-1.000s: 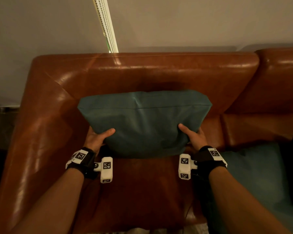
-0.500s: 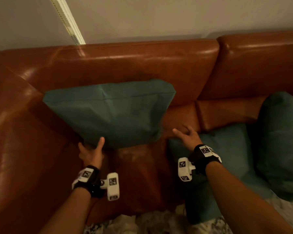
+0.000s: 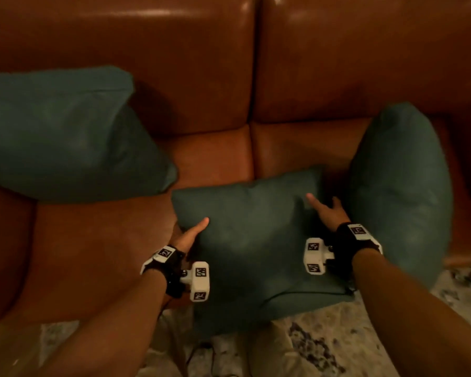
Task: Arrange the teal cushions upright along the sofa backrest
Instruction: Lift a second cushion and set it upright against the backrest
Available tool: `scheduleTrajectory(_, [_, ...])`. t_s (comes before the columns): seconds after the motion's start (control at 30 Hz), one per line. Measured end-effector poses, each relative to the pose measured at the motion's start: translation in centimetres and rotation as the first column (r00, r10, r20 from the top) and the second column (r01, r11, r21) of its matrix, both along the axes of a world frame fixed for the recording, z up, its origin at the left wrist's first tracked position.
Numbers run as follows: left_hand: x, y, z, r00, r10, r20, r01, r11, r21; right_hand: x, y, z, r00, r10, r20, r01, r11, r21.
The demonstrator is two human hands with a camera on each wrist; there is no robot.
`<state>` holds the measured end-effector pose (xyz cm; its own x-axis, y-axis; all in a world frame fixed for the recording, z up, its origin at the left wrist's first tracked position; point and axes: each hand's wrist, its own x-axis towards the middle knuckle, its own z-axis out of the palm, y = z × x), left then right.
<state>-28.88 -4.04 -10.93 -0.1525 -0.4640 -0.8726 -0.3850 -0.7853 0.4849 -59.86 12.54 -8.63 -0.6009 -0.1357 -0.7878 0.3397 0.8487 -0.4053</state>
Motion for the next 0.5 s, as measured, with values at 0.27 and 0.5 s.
scheduleTrajectory(0.27, [-4.9, 2.0, 6.0, 0.988, 0.139, 0.073, -0.112, 0.949, -0.295, -0.7, -1.0, -0.8, 0.998, -0.031, 0.06, 0.041, 0.984, -0.172])
scheduleTrajectory(0.5, [-7.6, -1.8, 12.6, 0.997, 0.065, -0.03, -0.07, 0.83, -0.553, -1.9, -1.0, 4.6, 0.951, -0.309, 0.028, 0.284, 0.83, -0.479])
